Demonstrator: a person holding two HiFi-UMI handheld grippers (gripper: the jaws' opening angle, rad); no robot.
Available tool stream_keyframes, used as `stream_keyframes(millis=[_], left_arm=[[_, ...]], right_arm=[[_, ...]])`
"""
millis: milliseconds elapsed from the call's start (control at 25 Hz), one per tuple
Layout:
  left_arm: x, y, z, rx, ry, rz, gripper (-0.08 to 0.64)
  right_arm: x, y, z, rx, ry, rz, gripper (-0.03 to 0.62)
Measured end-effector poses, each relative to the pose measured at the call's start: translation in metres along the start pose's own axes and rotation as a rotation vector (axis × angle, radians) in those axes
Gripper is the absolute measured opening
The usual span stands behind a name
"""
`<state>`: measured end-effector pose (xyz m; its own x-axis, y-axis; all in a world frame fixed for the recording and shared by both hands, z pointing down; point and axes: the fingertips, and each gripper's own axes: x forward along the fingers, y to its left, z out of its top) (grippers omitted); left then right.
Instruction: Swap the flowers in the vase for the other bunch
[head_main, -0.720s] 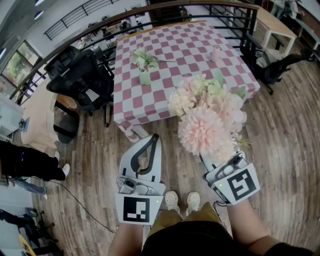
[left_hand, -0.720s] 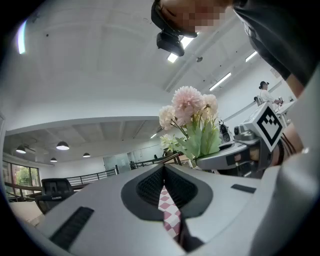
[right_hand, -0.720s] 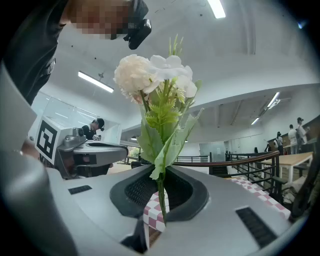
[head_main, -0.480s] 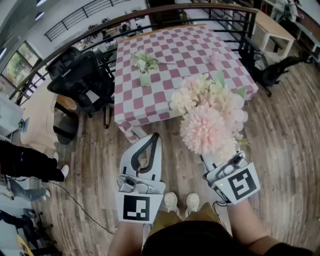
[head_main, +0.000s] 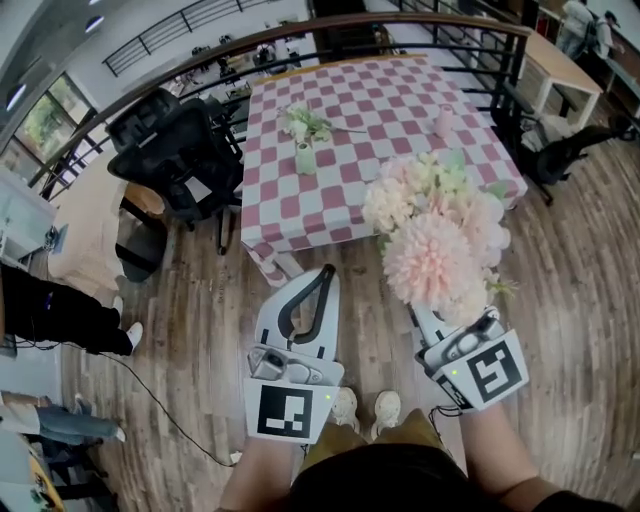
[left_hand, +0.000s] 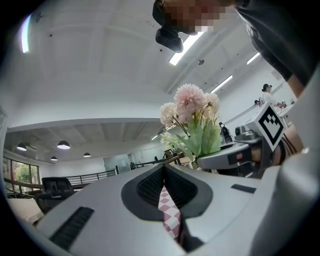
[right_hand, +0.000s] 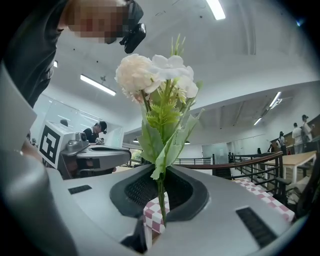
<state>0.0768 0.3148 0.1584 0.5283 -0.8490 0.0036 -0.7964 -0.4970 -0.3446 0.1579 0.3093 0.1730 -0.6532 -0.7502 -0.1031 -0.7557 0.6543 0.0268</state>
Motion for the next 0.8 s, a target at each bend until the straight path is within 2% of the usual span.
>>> stream_keyframes(millis=[440,800], left_arm=[[-0.004,-0.001,0.008,0.061,-0.003,0.056,0.009],[-0.006,0.015,0.008,0.076,-0.020,0.091,0.009]], right_arm=[[-0.006,-0.003,0.002,0.023,-0.023,0.061,0.058],[0.011,0.005,0.003,0.031,-0.051,0.112,0.058]])
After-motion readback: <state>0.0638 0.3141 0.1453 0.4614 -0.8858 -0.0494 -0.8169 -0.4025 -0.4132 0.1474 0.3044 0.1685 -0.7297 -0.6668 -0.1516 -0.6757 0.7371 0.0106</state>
